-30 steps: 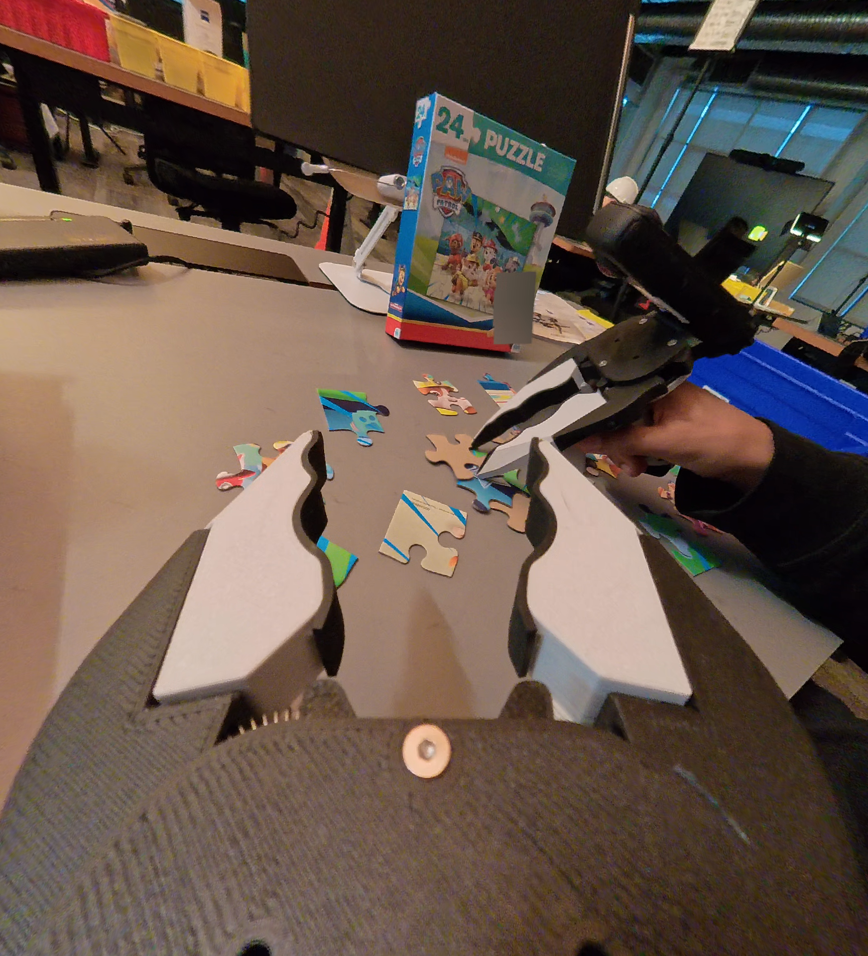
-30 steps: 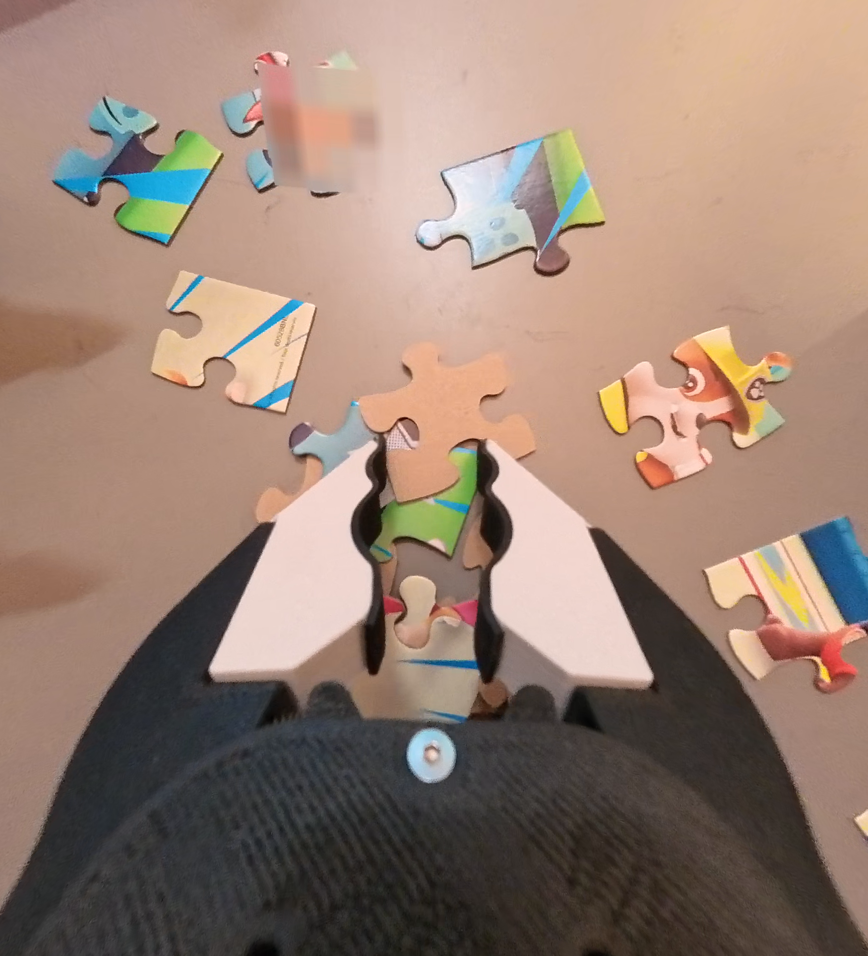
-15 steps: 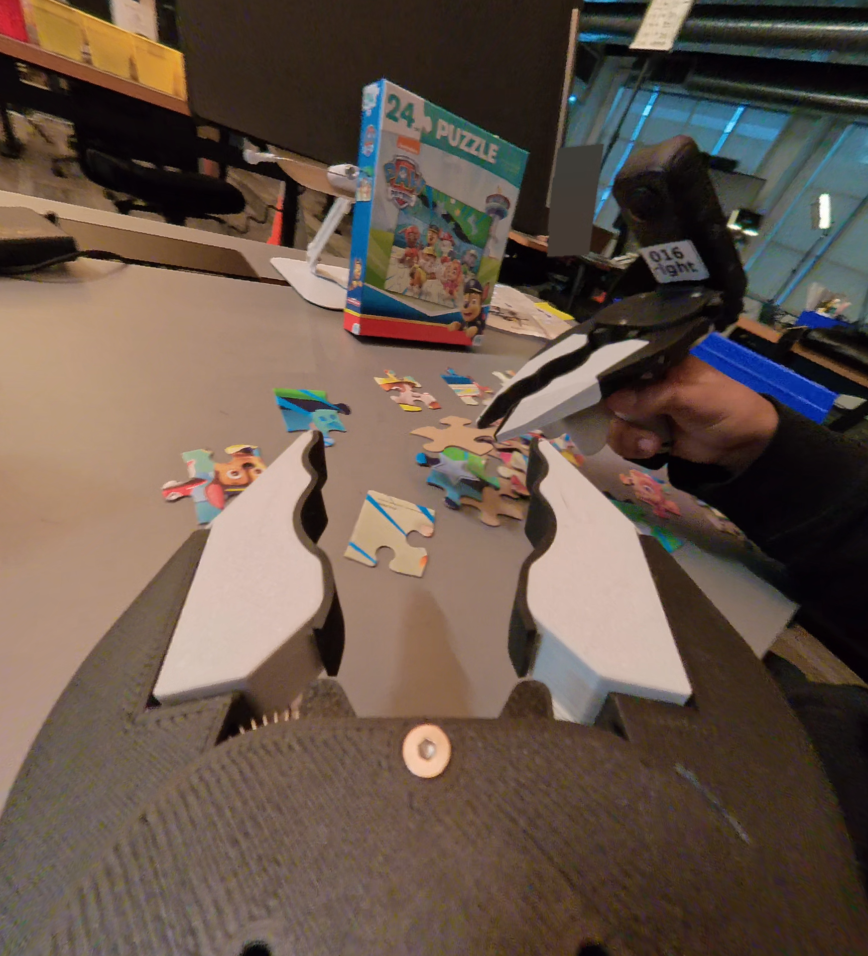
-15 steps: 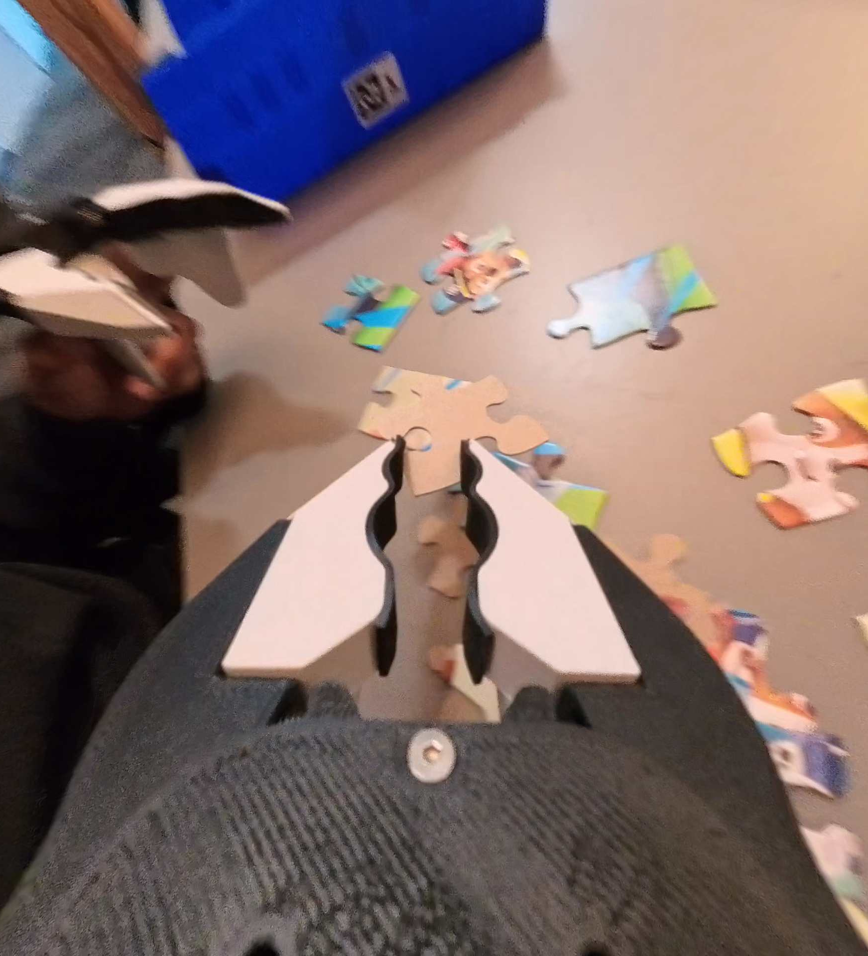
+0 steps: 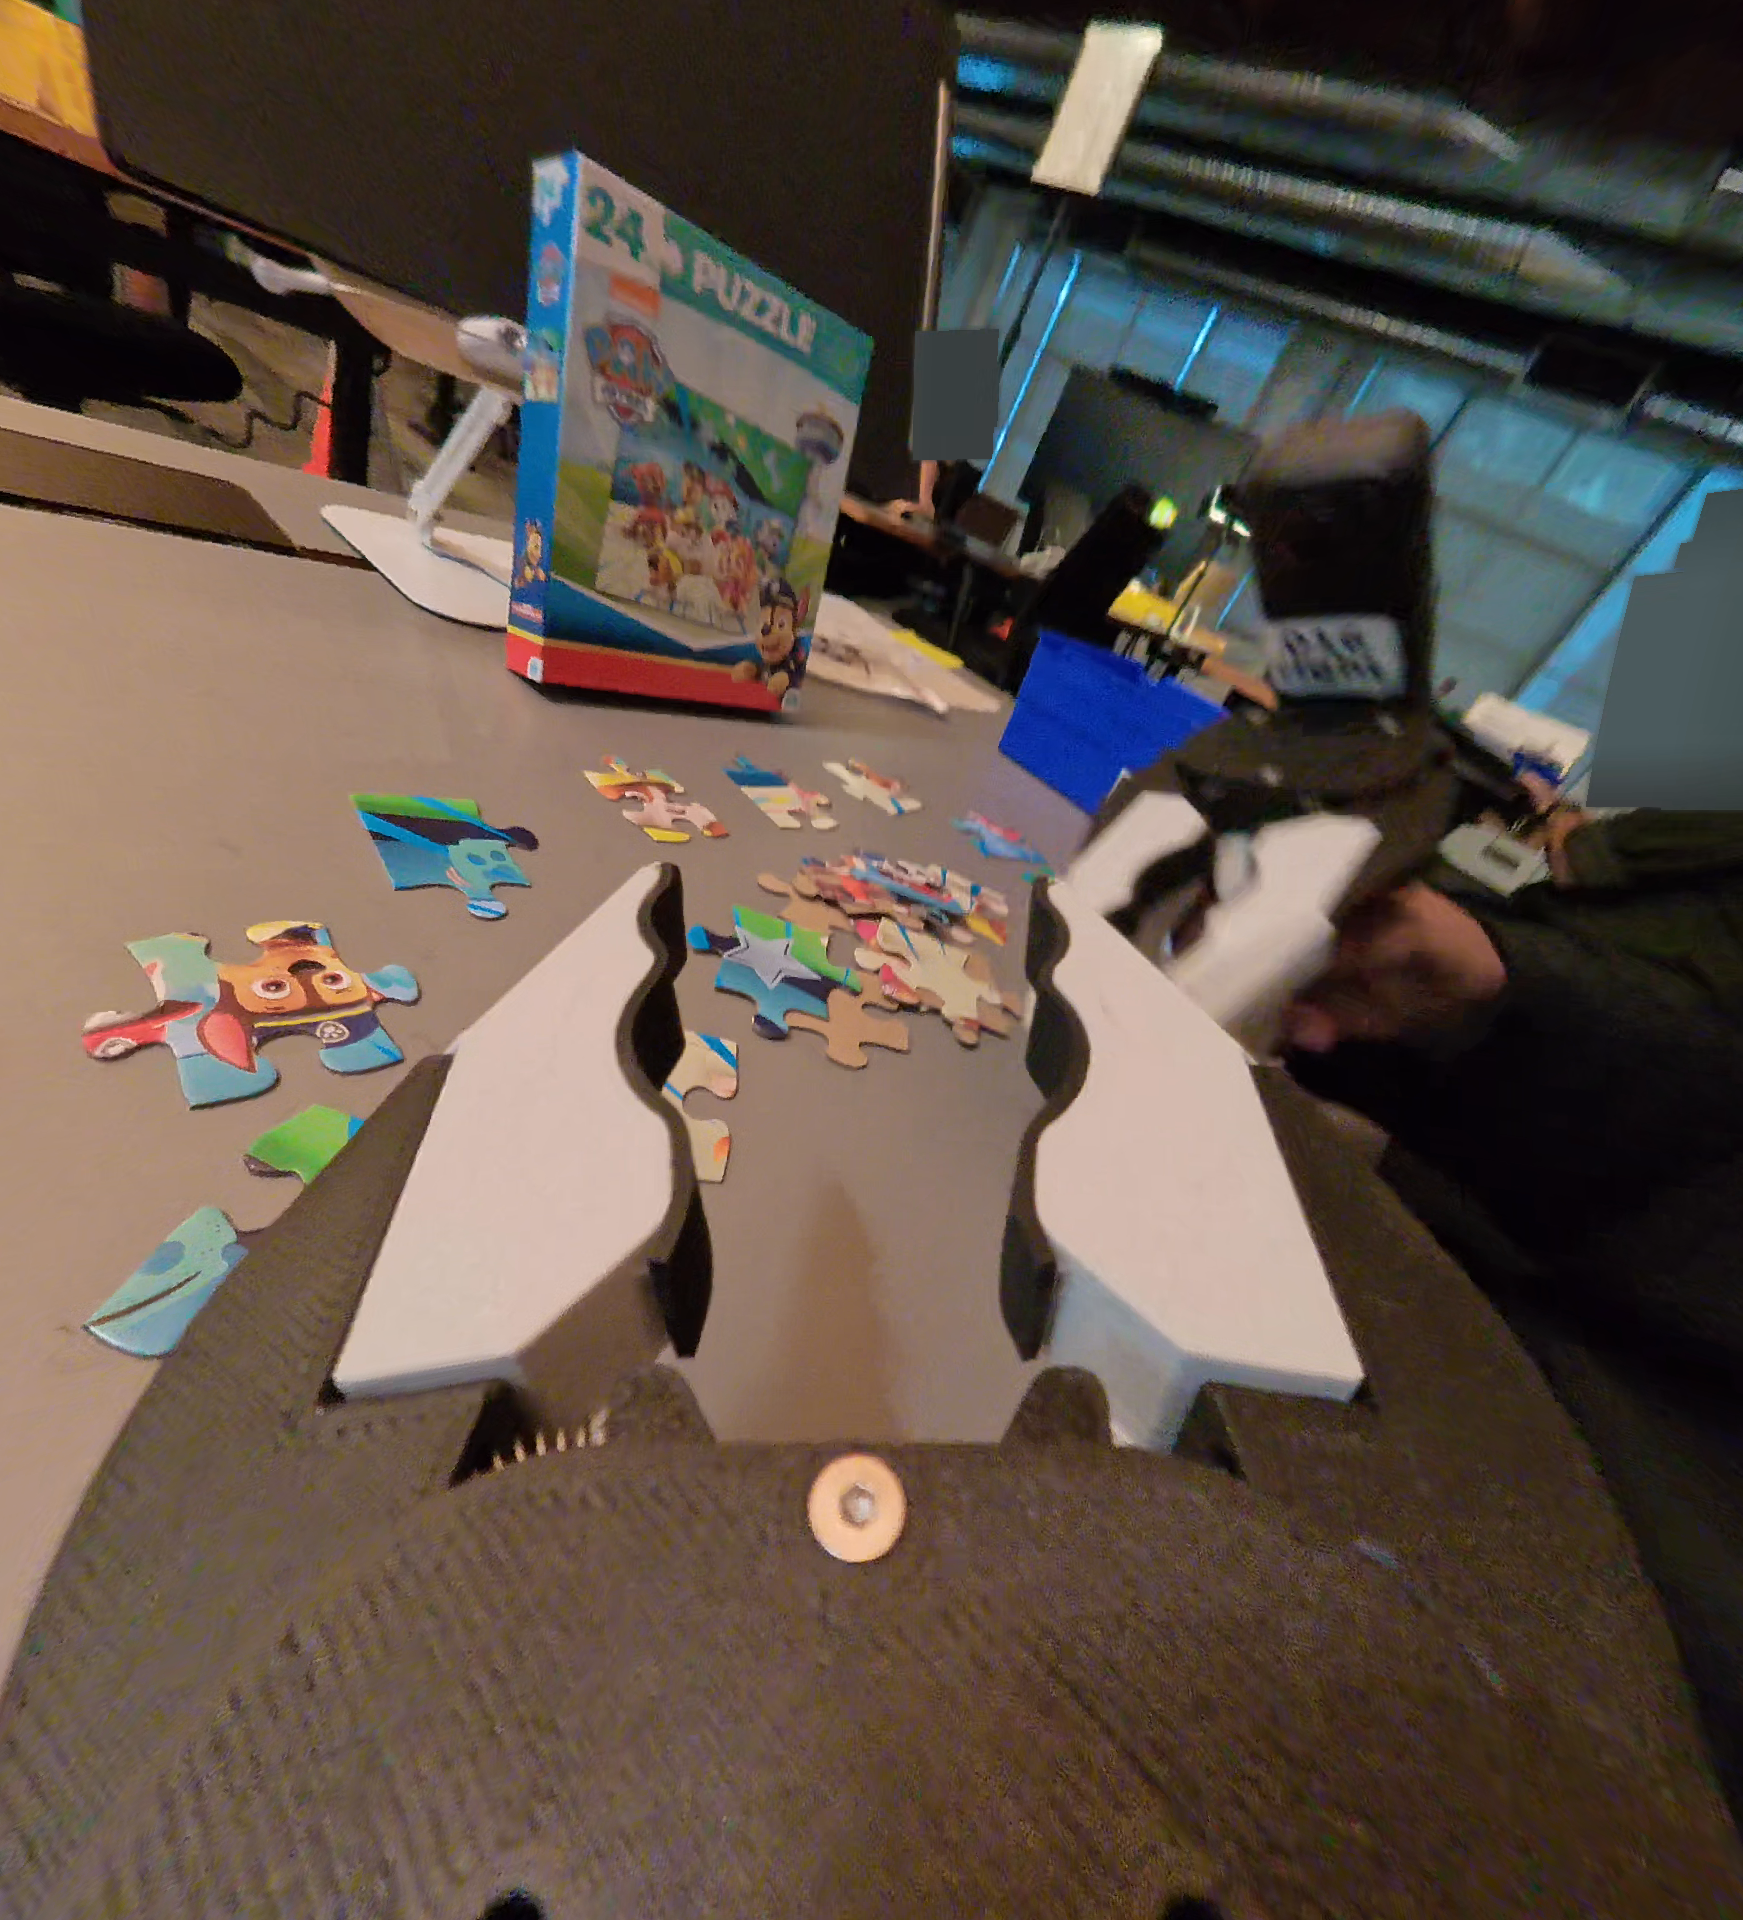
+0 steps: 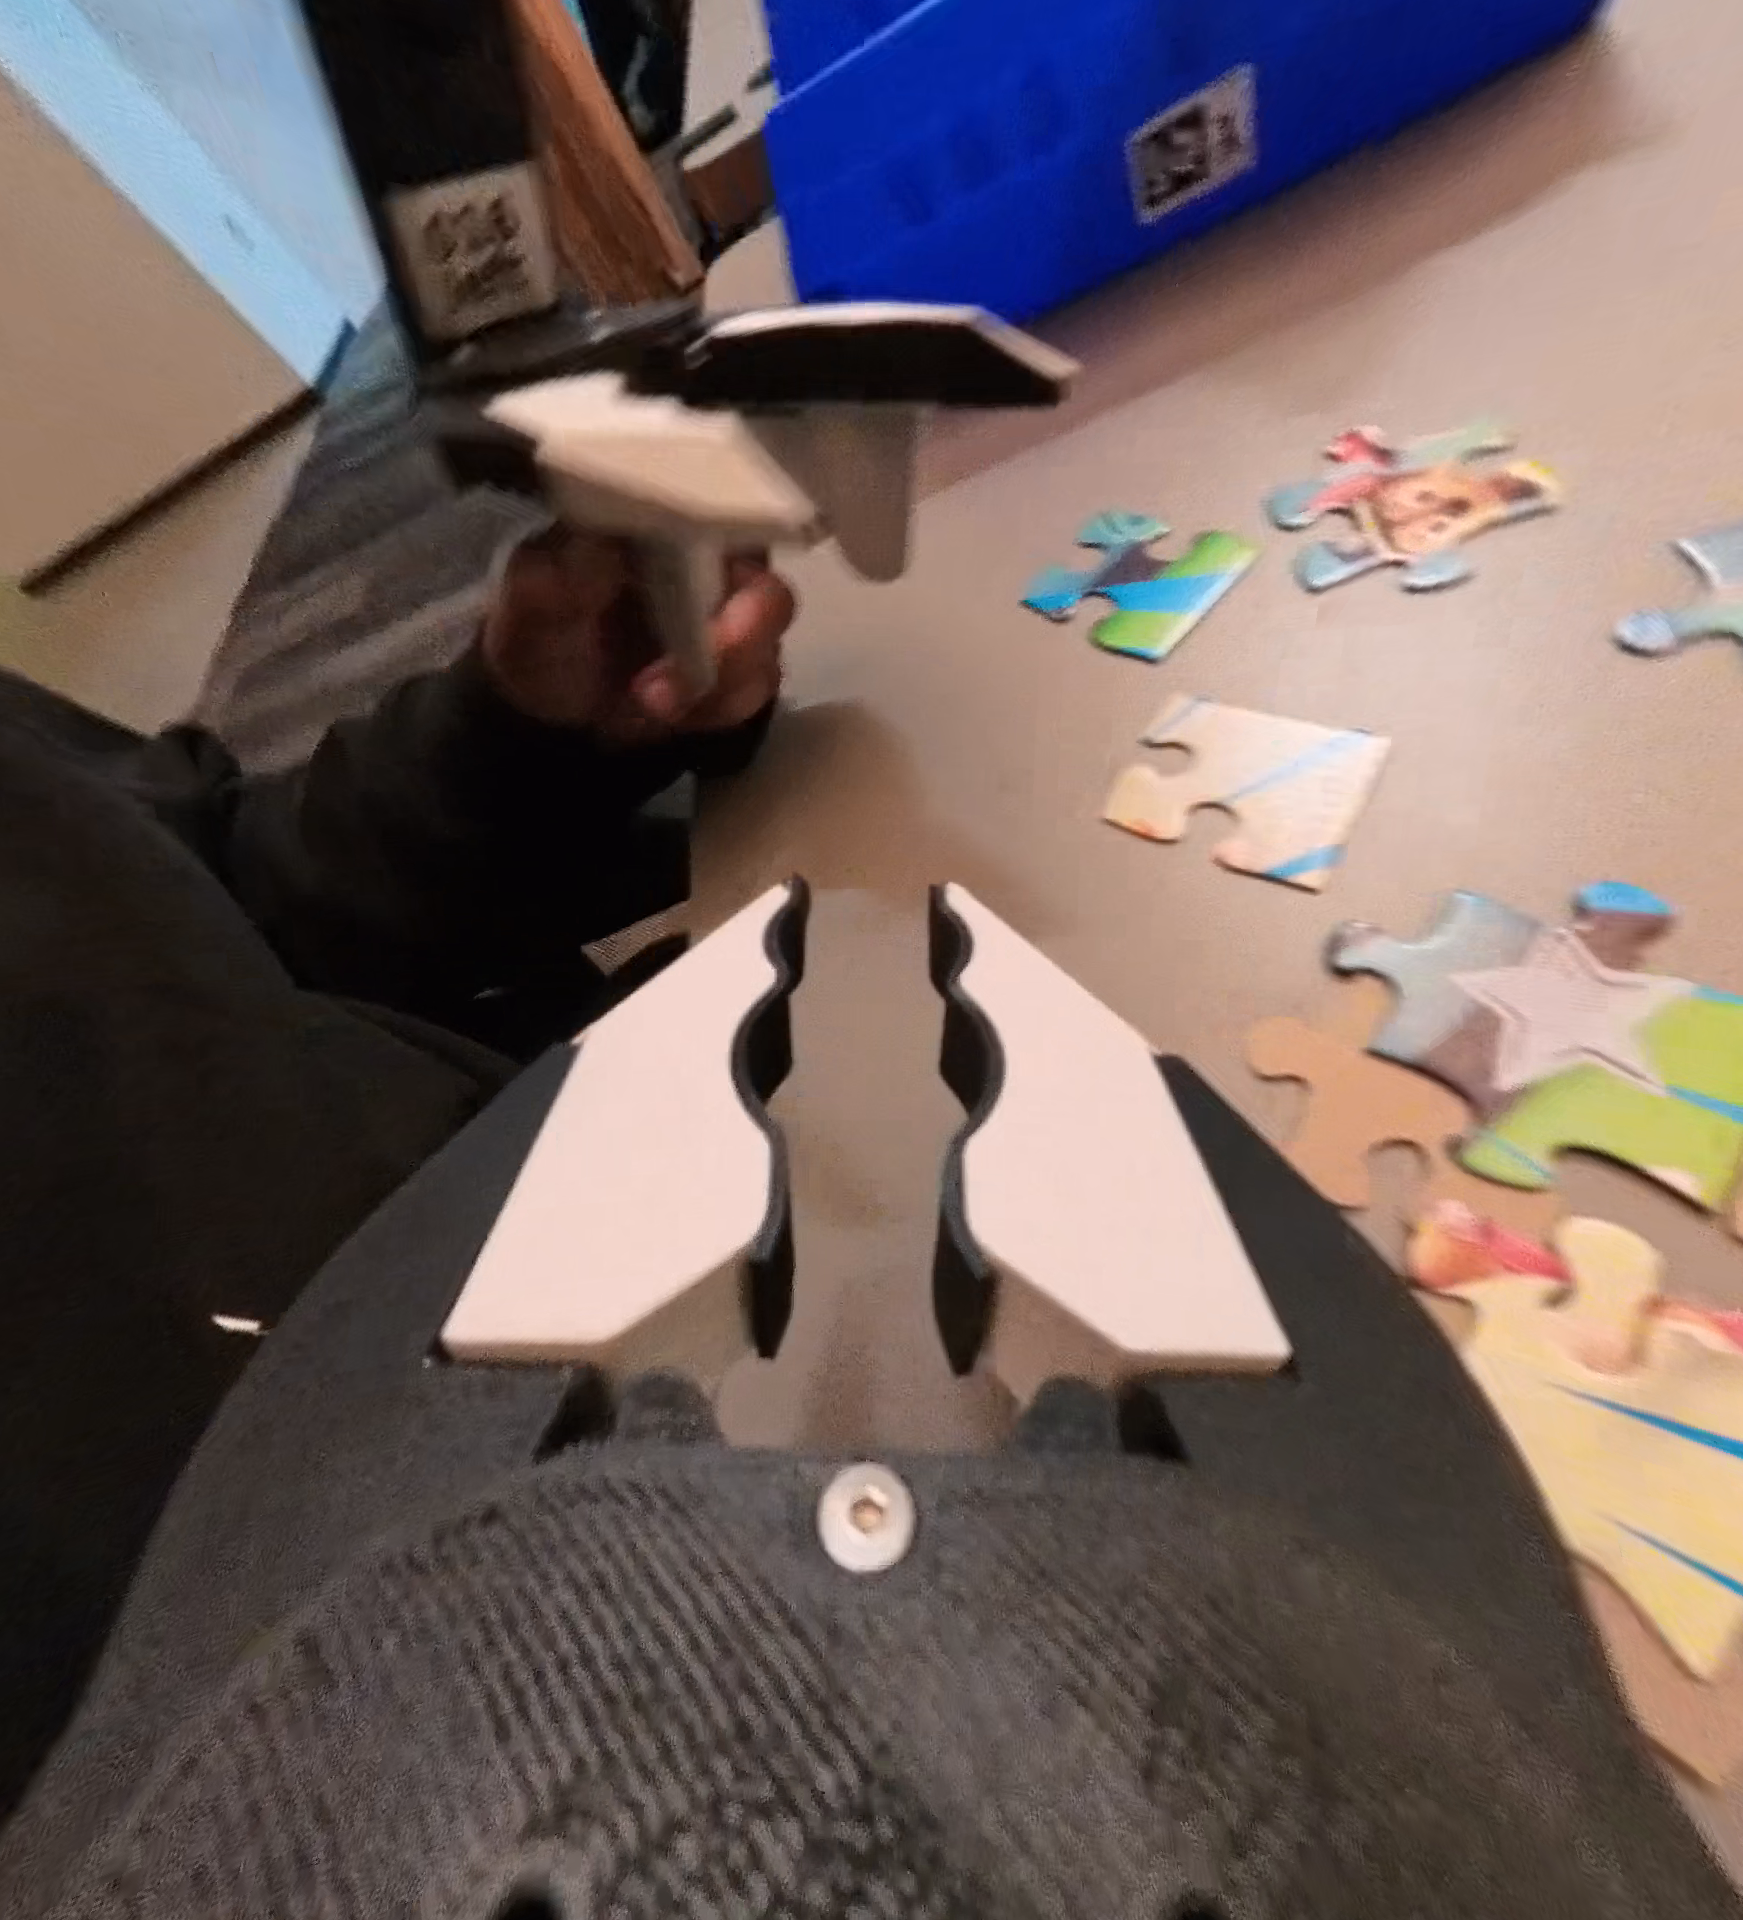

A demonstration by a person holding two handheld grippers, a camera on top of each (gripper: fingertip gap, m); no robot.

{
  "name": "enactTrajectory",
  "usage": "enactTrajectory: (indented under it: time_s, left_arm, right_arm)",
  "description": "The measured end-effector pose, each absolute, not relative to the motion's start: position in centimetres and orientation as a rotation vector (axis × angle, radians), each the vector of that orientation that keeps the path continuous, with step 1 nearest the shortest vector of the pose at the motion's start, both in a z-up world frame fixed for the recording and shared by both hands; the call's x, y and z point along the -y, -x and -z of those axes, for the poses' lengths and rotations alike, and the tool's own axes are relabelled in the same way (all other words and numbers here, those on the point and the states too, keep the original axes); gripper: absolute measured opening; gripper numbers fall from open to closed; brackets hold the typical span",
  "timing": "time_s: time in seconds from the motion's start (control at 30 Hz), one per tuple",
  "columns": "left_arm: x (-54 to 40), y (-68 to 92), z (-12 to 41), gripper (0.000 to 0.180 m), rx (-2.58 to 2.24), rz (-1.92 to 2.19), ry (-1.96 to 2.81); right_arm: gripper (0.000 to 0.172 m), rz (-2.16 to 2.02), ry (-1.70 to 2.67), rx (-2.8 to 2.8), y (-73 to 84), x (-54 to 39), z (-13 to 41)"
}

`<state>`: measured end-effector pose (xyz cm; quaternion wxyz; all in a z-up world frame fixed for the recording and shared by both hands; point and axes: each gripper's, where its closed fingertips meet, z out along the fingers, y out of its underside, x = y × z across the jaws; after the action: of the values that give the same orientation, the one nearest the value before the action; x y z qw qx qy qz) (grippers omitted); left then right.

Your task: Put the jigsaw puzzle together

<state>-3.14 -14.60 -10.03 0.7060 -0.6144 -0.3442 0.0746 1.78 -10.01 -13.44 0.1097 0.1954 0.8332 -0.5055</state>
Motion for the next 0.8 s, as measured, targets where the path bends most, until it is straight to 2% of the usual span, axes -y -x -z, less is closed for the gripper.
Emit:
enactTrajectory:
  time_s: [0.1,0.2,0.47,0.67,0.8]
  left_arm:
    - [15.4,3.4,9.6,0.064,0.780,-0.164,1.316]
    - [15.4,3.3,9.4,0.063,0.770,-0.172,1.310]
    - [14.3,2.2,8.7,0.060,0.714,-0.218,1.331]
    - [13.6,0.8,8.4,0.059,0.671,-0.259,1.360]
    - [13.6,-0.4,9.1,0.059,0.668,-0.285,1.391]
  right_arm:
    - [0.037,1.529,-0.386,-2.711,-5.6,10.8,14.9]
    - [0.033,1.483,-0.233,-3.021,-7.8,10.2,17.0]
    - [0.045,1.392,-0.106,-2.958,-12.6,9.2,19.6]
    - [0.042,1.149,0.232,-3.064,-15.5,8.6,22.2]
    - [0.037,1.099,0.271,-3.097,-16.0,8.5,22.8]
